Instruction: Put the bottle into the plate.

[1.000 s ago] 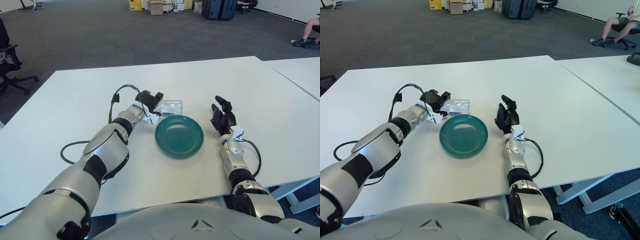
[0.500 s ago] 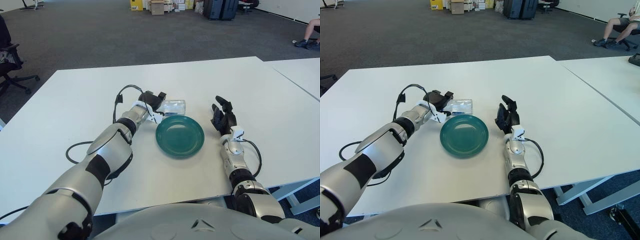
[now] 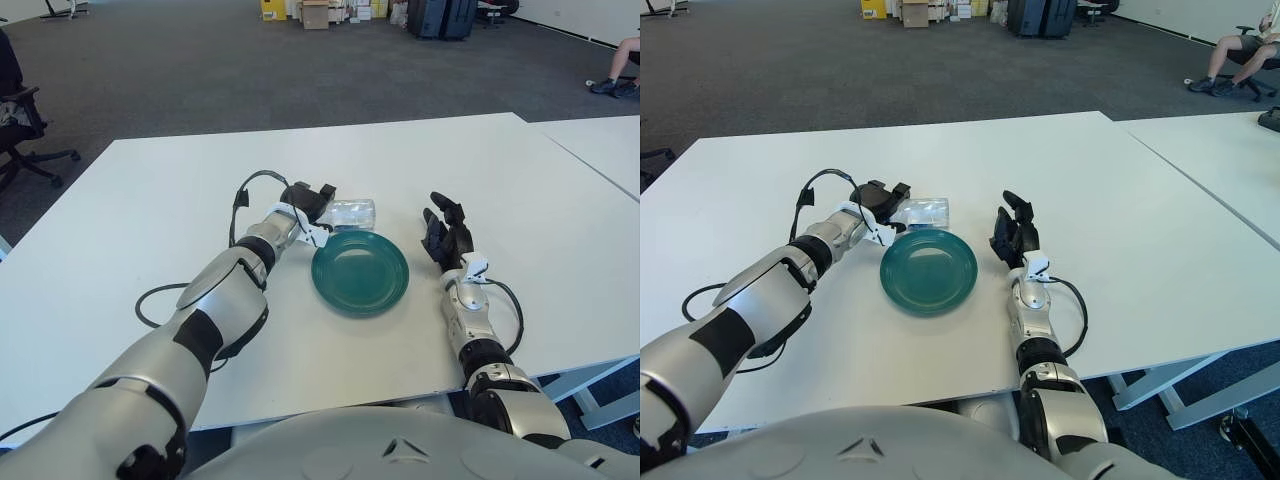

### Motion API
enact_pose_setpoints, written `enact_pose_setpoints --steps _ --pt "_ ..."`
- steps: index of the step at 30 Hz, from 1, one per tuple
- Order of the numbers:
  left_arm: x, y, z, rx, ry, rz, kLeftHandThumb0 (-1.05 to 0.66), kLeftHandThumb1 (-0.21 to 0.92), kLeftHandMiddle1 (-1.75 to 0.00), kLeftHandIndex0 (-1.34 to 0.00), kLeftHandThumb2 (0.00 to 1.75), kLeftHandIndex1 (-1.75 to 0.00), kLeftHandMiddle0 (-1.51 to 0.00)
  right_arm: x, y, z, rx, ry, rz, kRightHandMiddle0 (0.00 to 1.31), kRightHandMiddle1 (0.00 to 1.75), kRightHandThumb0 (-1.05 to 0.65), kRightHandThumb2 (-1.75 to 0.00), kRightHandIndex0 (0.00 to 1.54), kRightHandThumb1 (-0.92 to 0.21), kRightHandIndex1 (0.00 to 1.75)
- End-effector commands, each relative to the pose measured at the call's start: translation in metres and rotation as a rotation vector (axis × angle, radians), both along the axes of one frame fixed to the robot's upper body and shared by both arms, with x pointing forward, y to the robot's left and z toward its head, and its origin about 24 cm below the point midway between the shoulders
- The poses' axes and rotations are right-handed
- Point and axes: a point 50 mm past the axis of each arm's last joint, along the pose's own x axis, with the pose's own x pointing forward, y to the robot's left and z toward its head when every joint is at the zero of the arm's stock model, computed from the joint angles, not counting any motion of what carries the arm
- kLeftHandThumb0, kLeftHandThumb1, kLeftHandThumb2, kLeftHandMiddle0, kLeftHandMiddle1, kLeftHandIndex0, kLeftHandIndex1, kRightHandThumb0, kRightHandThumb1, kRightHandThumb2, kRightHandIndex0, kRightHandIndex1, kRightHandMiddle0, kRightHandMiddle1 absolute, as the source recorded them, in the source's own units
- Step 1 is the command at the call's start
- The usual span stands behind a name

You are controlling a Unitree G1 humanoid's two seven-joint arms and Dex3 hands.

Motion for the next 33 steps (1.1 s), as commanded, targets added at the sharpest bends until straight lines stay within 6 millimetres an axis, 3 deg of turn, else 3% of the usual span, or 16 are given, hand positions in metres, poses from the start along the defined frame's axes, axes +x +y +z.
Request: enact_pose_setpoints --steps 1,4,11,13,16,18,20,21,22,25,28,33 --pt "0.002 0.019 -0.002 0.049 -0.004 0.027 -0.87 0.92 -1.06 0.0 0.8 -1.09 -0.35 -0.015 0.0 -0.019 0.025 0.091 -0.01 0.0 0.7 -0.67 -0.78 0.34 -0.92 0.01" --pt "0.002 0.026 -0.003 0.068 0.005 0.041 -0.88 0.92 -0.94 0.0 0.82 -1.06 -0.36 -0.014 0.001 -0.019 0.027 0.091 -0.006 0.0 0.71 -0.67 -0.78 0.35 -0.92 0.01" --pt "0.006 0.039 0.001 0.126 -0.011 0.044 -0.88 0.92 -0.9 0.0 0.84 -1.04 -0.37 -0.014 0.002 -0.019 0.025 0.091 0.001 0.0 0.71 -0.67 -0.78 0.35 -0.92 0.01" --pt "0.009 0.043 0.005 0.14 -0.027 0.044 -0.88 0.92 -1.01 0.0 0.86 -1.09 -0.38 -0.014 0.002 -0.019 0.026 0.093 0.002 0.0 0.71 -0.66 -0.78 0.35 -0.92 0.01" --pt "0.012 0.048 0.01 0.154 -0.047 0.043 -0.87 0.92 -1.3 -0.01 0.86 -1.33 -0.38 -0.014 0.003 -0.02 0.028 0.095 0.004 0.0 0.71 -0.66 -0.78 0.35 -0.92 0.01" --pt "0.014 0.051 0.013 0.17 -0.055 0.042 -0.87 0.92 -1.36 -0.01 0.86 -1.39 -0.38 -0.014 0.003 -0.02 0.029 0.098 0.004 0.0 0.71 -0.66 -0.78 0.35 -0.92 0.01" --pt "0.016 0.055 0.015 0.198 -0.062 0.042 -0.87 0.92 -1.32 -0.01 0.86 -1.34 -0.37 -0.014 0.003 -0.02 0.029 0.101 0.003 0.0 0.71 -0.66 -0.78 0.35 -0.92 0.01" --pt "0.017 0.057 0.016 0.214 -0.064 0.043 -0.9 0.92 -1.05 0.0 0.87 -1.11 -0.28 -0.014 0.003 -0.021 0.029 0.103 0.002 0.0 0.72 -0.66 -0.77 0.35 -0.92 0.01" --pt "0.017 0.059 0.017 0.229 -0.067 0.046 -0.9 0.92 -0.92 0.0 0.87 -1.02 -0.26 -0.014 0.003 -0.021 0.029 0.103 0.002 0.0 0.72 -0.66 -0.77 0.34 -0.92 0.01" --pt "0.019 0.061 0.019 0.244 -0.068 0.06 -0.98 0.92 -0.32 0.0 0.83 -0.56 -0.14 -0.014 0.003 -0.021 0.027 0.104 0.003 0.0 0.73 -0.67 -0.77 0.34 -0.92 0.0" --pt "0.026 0.061 0.029 0.219 -0.086 0.105 -1.03 0.92 -0.11 0.0 0.74 -0.24 -0.05 -0.014 0.003 -0.022 0.024 0.107 0.005 0.0 0.73 -0.67 -0.77 0.34 -0.92 0.0" --pt "0.037 0.056 0.05 0.147 -0.135 0.152 -1.04 0.92 -0.02 0.0 0.49 -0.04 -0.01 -0.013 0.002 -0.022 0.02 0.11 0.007 0.0 0.74 -0.67 -0.77 0.33 -0.92 0.0"
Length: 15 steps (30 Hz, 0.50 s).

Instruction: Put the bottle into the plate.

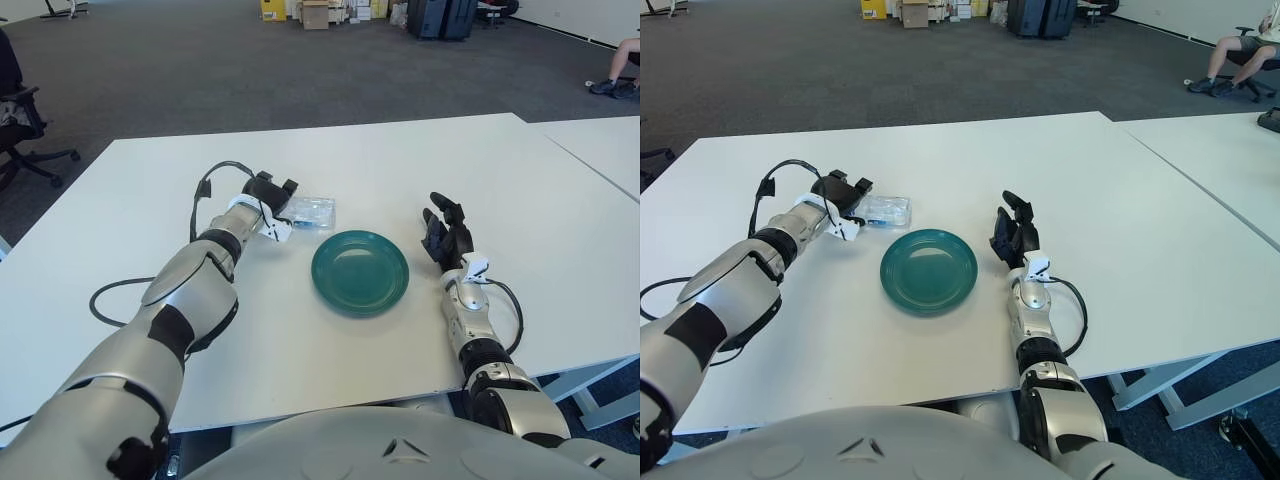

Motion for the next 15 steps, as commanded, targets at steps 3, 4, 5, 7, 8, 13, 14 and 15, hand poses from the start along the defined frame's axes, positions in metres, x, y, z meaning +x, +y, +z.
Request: enact_pose_setpoints --steps 3,4,5,7,8,13,14,15 --pt "0.024 -0.009 0.044 -0.086 -0.127 0.037 -1.05 0.92 -0.01 0.0 0.39 -0.01 0.0 -0.012 0.0 -0.019 0.011 0.098 -0.004 0.0 0.74 -0.67 -0.77 0.33 -0.92 0.0" --pt "0.025 -0.01 0.046 -0.098 -0.131 0.04 -1.05 0.92 0.0 0.0 0.37 -0.01 0.0 -0.012 0.0 -0.019 0.01 0.097 -0.004 0.0 0.74 -0.67 -0.77 0.33 -0.92 0.0" --pt "0.026 -0.011 0.048 -0.116 -0.135 0.044 -1.05 0.92 0.0 0.0 0.35 -0.01 0.0 -0.012 0.001 -0.019 0.009 0.097 -0.004 0.0 0.74 -0.67 -0.77 0.33 -0.92 0.0" --pt "0.027 -0.013 0.05 -0.149 -0.137 0.048 -1.05 0.92 0.0 0.0 0.28 0.0 0.0 -0.011 0.001 -0.018 0.007 0.096 -0.003 0.0 0.75 -0.66 -0.77 0.33 -0.92 0.0" --pt "0.027 -0.014 0.051 -0.16 -0.137 0.048 -1.05 0.92 0.0 0.0 0.25 0.0 0.0 -0.011 0.001 -0.018 0.007 0.097 -0.003 0.0 0.75 -0.66 -0.77 0.34 -0.92 0.0" --pt "0.028 -0.019 0.054 -0.198 -0.125 0.031 -1.05 0.92 0.0 0.0 0.16 0.0 0.0 -0.01 0.0 -0.018 0.004 0.097 0.004 0.0 0.75 -0.66 -0.78 0.34 -0.92 0.0" --pt "0.028 -0.019 0.054 -0.199 -0.123 0.028 -1.05 0.92 0.0 0.0 0.15 0.0 0.0 -0.01 -0.001 -0.019 0.003 0.097 0.005 0.0 0.75 -0.66 -0.78 0.34 -0.92 0.0" --pt "0.027 -0.02 0.054 -0.199 -0.117 0.023 -1.05 0.92 0.0 0.0 0.14 0.0 0.0 -0.009 -0.001 -0.019 0.002 0.097 0.006 0.0 0.75 -0.66 -0.78 0.34 -0.92 0.0"
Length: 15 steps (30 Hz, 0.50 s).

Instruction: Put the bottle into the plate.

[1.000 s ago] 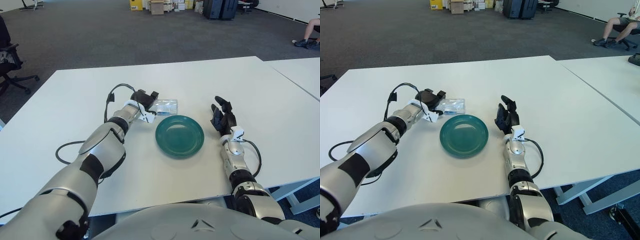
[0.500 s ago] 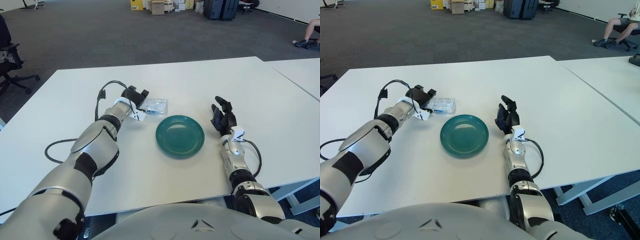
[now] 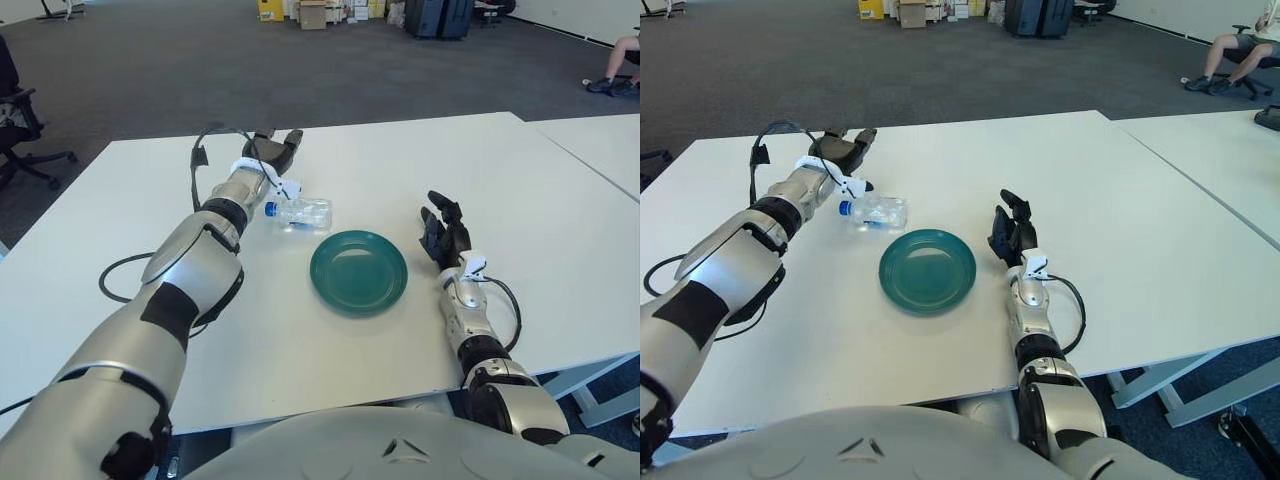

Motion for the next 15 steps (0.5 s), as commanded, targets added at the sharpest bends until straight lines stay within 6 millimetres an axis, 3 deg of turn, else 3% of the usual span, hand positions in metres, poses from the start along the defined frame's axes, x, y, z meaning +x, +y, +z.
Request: enact_pose_setpoints --steps 1,15 --pt "0.0004 -0.0005 0.0009 -0.005 0.018 -0.007 -1.05 0.92 0.0 0.0 0.14 0.0 0.0 -0.0125 -0.0014 -0.0188 0.006 0.096 -0.001 0.0 0.75 -0.66 -0.78 0.34 -0.92 0.0" --pt "-0.0013 -0.0032 -0.0015 0.027 0.059 -0.055 -1.05 0.92 0.0 0.0 0.13 0.0 0.0 -0.0108 -0.0032 -0.0198 0.005 0.11 -0.018 0.0 0.77 -0.65 -0.77 0.35 -0.92 0.01"
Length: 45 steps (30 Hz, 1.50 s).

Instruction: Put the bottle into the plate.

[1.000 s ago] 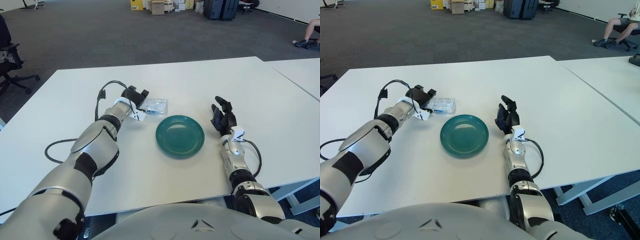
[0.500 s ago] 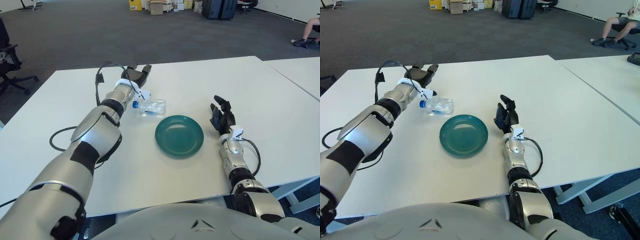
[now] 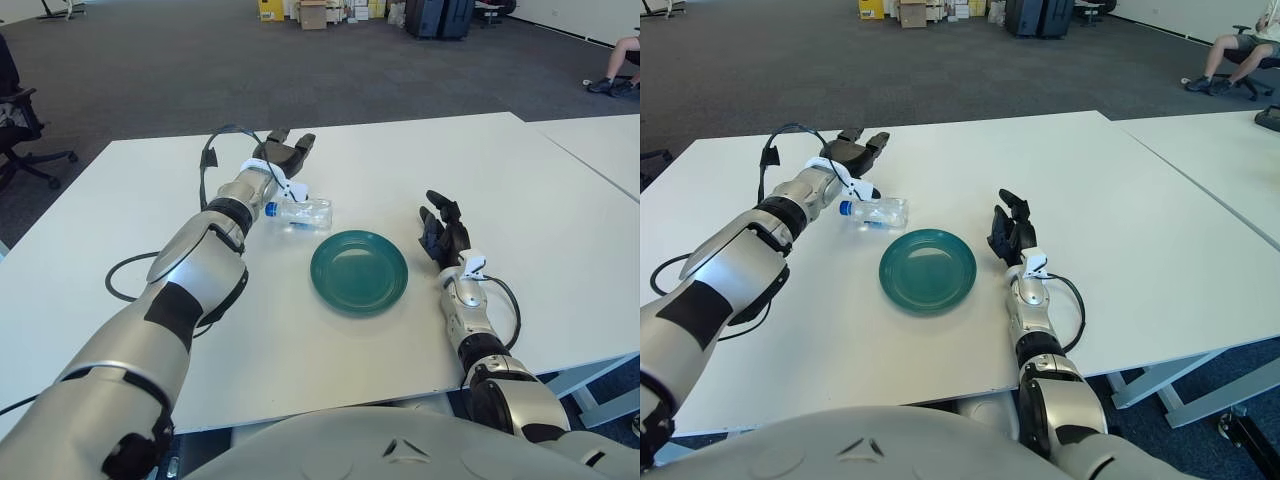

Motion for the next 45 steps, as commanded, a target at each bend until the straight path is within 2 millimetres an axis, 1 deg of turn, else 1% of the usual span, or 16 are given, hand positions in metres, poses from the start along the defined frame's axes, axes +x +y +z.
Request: enact_pose_setpoints --steps 1,9,18,22,27,29,33,38,45 --pt "0.001 0.005 0.003 0.025 0.003 -0.002 -1.05 0.92 0.0 0.0 0.13 0.0 0.0 -0.012 -0.002 -0.018 0.01 0.1 -0.018 0.0 0.78 -0.65 -0.77 0.35 -0.92 0.01" --pt "0.001 0.005 0.0 0.038 0.035 -0.006 -1.05 0.9 0.0 0.0 0.06 0.0 0.0 -0.012 -0.002 -0.018 0.01 0.098 -0.016 0.0 0.78 -0.64 -0.76 0.35 -0.92 0.01" --pt "-0.006 0.001 -0.014 0.083 0.141 -0.022 -1.02 0.84 0.0 0.0 0.01 0.0 0.0 -0.012 -0.002 -0.017 0.001 0.087 -0.011 0.0 0.76 -0.64 -0.77 0.36 -0.92 0.01" --pt "-0.009 0.0 -0.021 0.128 0.165 -0.019 -0.97 0.81 0.0 0.0 0.0 0.0 0.0 -0.012 -0.003 -0.016 -0.003 0.086 -0.008 0.0 0.76 -0.65 -0.77 0.36 -0.92 0.01" --pt "-0.008 0.001 -0.021 0.169 0.162 -0.02 -0.96 0.78 0.0 0.0 0.0 0.0 0.0 -0.012 -0.003 -0.016 -0.006 0.084 -0.009 0.0 0.75 -0.66 -0.78 0.35 -0.92 0.01" --pt "-0.009 0.001 -0.024 0.2 0.167 -0.015 -0.95 0.78 0.0 0.0 0.0 0.0 0.0 -0.013 -0.003 -0.016 -0.01 0.083 -0.01 0.0 0.75 -0.66 -0.78 0.35 -0.92 0.0" --pt "-0.013 0.0 -0.032 0.252 0.183 -0.015 -0.96 0.77 0.0 0.0 0.0 0.0 0.0 -0.013 -0.003 -0.015 -0.013 0.083 -0.017 0.0 0.75 -0.67 -0.78 0.35 -0.92 0.0" --pt "-0.018 -0.003 -0.041 0.282 0.201 -0.02 -1.02 0.78 0.0 0.0 0.0 0.0 0.0 -0.014 -0.002 -0.015 -0.012 0.083 -0.026 0.0 0.75 -0.67 -0.78 0.35 -0.92 0.0" --pt "-0.027 -0.01 -0.054 0.298 0.225 -0.031 -1.05 0.82 0.0 0.0 0.02 0.0 0.0 -0.019 -0.002 -0.015 -0.006 0.083 -0.024 0.0 0.73 -0.67 -0.79 0.35 -0.92 0.0"
